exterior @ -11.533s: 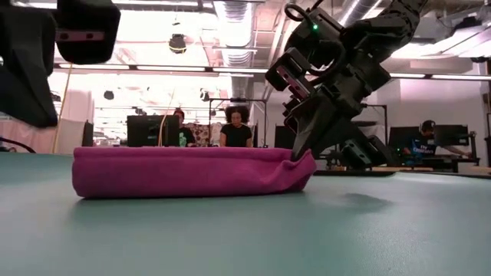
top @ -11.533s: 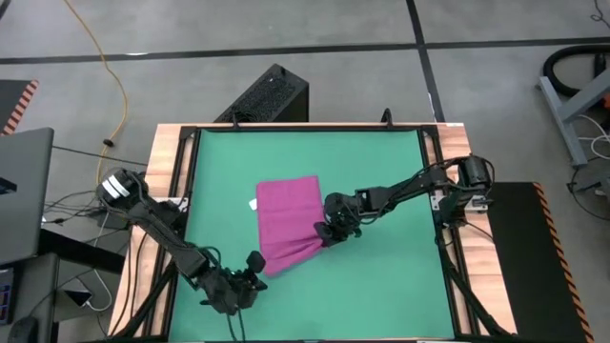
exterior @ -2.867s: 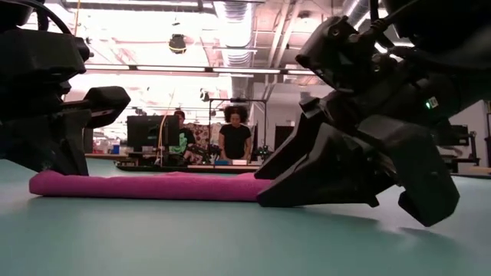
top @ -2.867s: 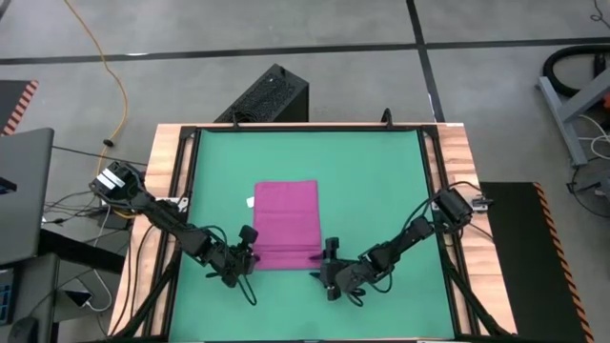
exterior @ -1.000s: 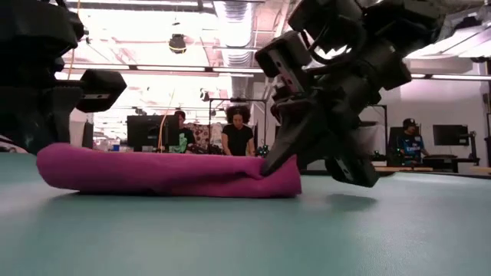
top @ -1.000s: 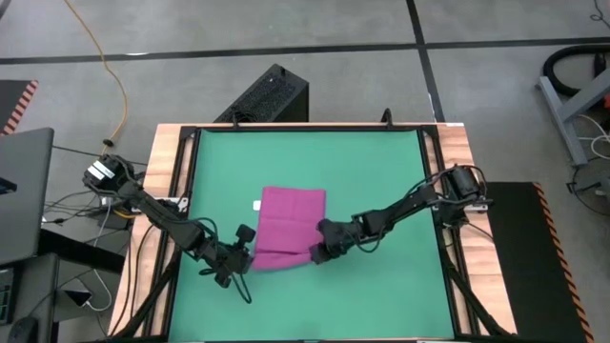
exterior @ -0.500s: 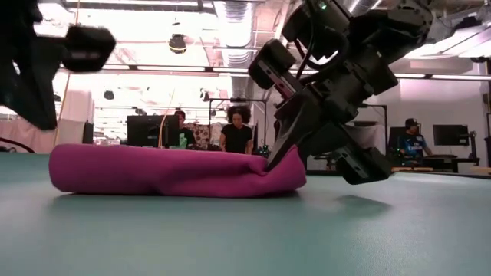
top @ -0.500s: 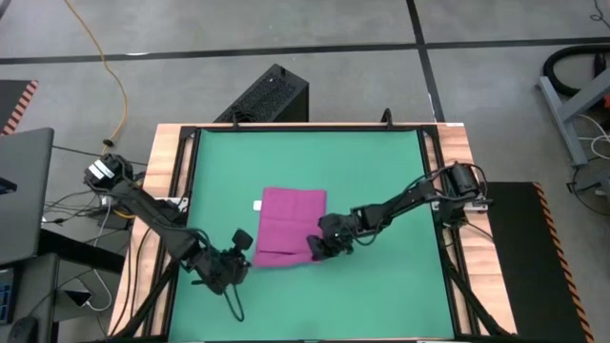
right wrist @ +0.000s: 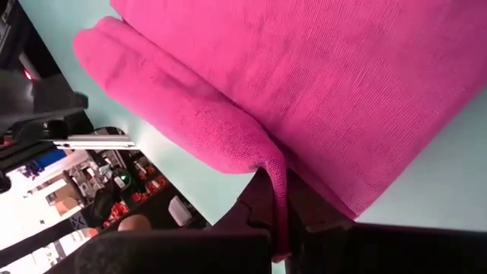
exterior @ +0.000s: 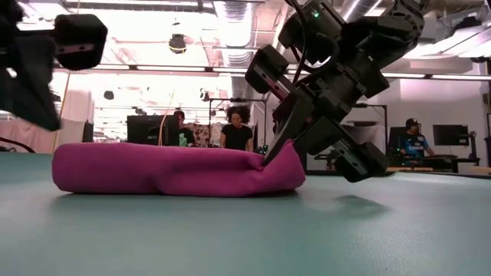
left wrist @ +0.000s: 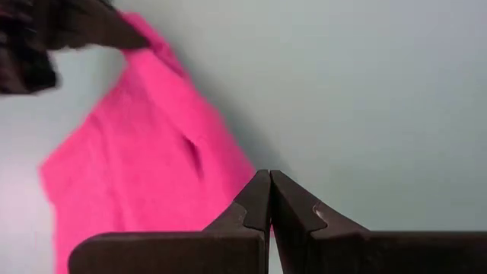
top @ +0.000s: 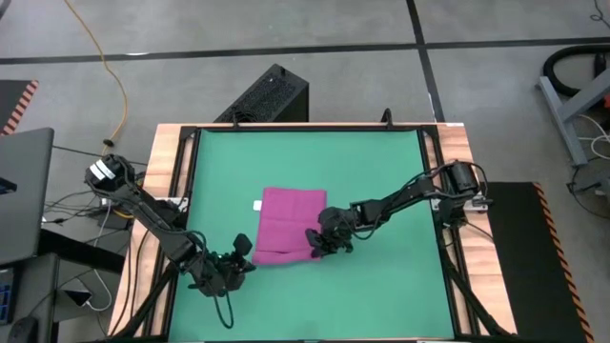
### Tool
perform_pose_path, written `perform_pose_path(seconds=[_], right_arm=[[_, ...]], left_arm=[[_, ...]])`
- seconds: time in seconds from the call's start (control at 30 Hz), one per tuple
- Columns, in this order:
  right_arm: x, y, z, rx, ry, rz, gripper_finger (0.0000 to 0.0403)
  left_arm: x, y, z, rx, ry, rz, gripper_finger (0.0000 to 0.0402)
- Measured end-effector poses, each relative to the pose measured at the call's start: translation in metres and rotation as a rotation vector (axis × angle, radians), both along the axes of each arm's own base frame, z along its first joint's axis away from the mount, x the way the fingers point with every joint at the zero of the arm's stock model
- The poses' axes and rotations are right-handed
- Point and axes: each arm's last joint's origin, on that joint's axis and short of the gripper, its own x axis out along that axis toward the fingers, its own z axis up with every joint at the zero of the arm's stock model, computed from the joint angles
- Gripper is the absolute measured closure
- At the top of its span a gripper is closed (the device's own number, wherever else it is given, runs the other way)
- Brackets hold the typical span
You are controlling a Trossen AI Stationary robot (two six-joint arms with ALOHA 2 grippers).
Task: Roll towel into tight, uniform cylinder
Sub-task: Roll the pink towel
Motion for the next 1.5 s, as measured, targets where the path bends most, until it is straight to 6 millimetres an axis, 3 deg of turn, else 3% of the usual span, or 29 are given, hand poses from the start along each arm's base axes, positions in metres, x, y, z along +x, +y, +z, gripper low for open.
perform_pose_path(seconds=[0.3,0.7,1.17,1.33,1.5], right_arm=[[0.004,-0.009,0.004,0.038,-0.035,-0.031,0.0388],[0.005,-0.015,0.005,0.048,-0.04,-0.041,0.0388],[0.004,-0.015,0.003,0.019,-0.032,-0.039,0.0388],[0.005,-0.015,0.004,0.01,-0.043,-0.043,0.0388],[0.005,-0.014,0.004,0.009,-0.043,-0.04,0.0388]], left_arm=[[-0.001,-0.001,-0.012,0.034,-0.057,0.028,0.0402],[0.009,0.002,-0.05,0.217,0.02,0.065,0.0402],[0.011,0.01,-0.03,0.262,-0.059,0.091,0.0402],[0.015,0.027,-0.041,0.194,-0.014,0.103,0.0402],[0.013,0.037,-0.047,0.208,-0.088,0.139,0.0402]])
